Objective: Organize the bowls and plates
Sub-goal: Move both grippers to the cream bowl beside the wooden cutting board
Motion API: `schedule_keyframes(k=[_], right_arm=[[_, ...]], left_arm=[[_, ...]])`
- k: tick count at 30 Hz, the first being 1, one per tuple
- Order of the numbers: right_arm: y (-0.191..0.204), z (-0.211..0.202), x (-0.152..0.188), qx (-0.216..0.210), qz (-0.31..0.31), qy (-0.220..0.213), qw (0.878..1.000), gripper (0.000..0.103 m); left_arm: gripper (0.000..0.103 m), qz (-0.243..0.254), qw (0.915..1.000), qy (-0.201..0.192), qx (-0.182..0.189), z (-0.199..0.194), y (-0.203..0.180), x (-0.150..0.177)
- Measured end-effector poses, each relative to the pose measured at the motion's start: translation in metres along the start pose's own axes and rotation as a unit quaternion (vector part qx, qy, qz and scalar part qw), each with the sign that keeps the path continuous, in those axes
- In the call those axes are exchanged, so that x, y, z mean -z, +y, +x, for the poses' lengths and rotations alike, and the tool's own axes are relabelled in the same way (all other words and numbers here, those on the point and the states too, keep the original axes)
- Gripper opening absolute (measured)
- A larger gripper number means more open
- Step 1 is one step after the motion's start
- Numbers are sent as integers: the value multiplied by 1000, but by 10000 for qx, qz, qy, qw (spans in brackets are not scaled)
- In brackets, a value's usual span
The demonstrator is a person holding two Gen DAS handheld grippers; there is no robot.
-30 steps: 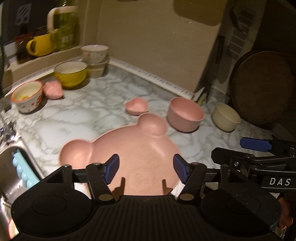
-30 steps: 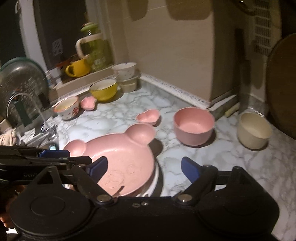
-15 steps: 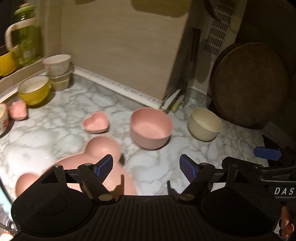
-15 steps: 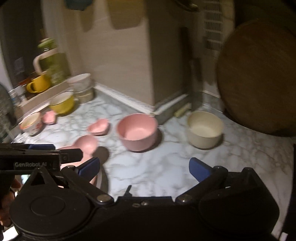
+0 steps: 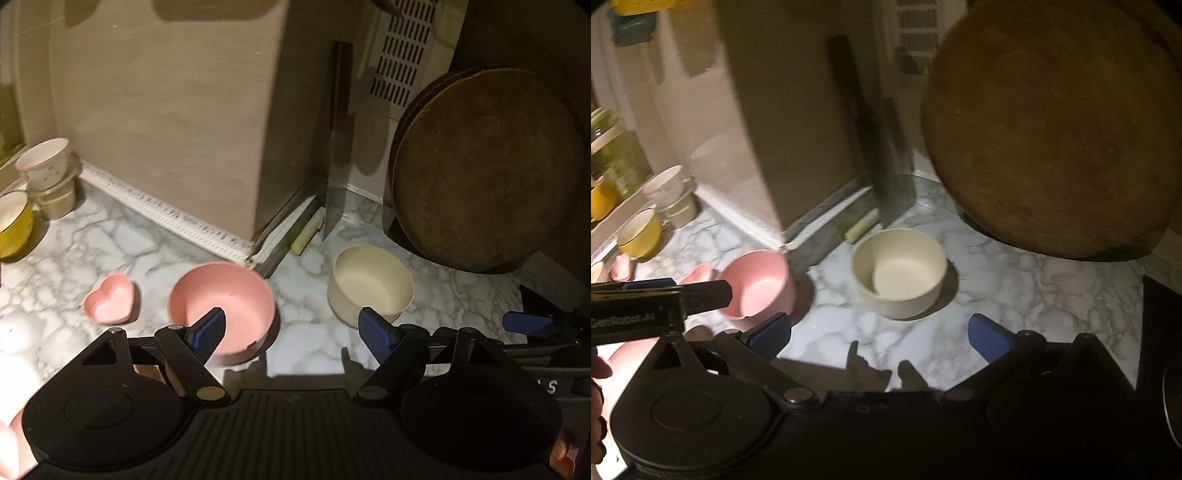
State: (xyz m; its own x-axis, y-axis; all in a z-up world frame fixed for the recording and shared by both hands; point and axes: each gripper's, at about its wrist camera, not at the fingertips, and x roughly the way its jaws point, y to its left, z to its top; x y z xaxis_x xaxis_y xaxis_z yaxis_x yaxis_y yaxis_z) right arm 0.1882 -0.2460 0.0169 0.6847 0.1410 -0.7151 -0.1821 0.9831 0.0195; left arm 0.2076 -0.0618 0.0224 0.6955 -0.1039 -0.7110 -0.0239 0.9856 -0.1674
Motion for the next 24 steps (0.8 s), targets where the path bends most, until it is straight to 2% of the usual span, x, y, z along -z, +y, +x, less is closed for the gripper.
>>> schedule_keyframes(k=[10, 24], right_arm=[[-48, 47, -35, 234, 232, 185, 9993, 100], [-76, 120, -63, 460, 433, 515, 9967, 90]], left_arm=[[79, 38, 9996, 229, -176, 62, -27, -23], [79, -35, 9966, 712, -401, 136, -45, -30]])
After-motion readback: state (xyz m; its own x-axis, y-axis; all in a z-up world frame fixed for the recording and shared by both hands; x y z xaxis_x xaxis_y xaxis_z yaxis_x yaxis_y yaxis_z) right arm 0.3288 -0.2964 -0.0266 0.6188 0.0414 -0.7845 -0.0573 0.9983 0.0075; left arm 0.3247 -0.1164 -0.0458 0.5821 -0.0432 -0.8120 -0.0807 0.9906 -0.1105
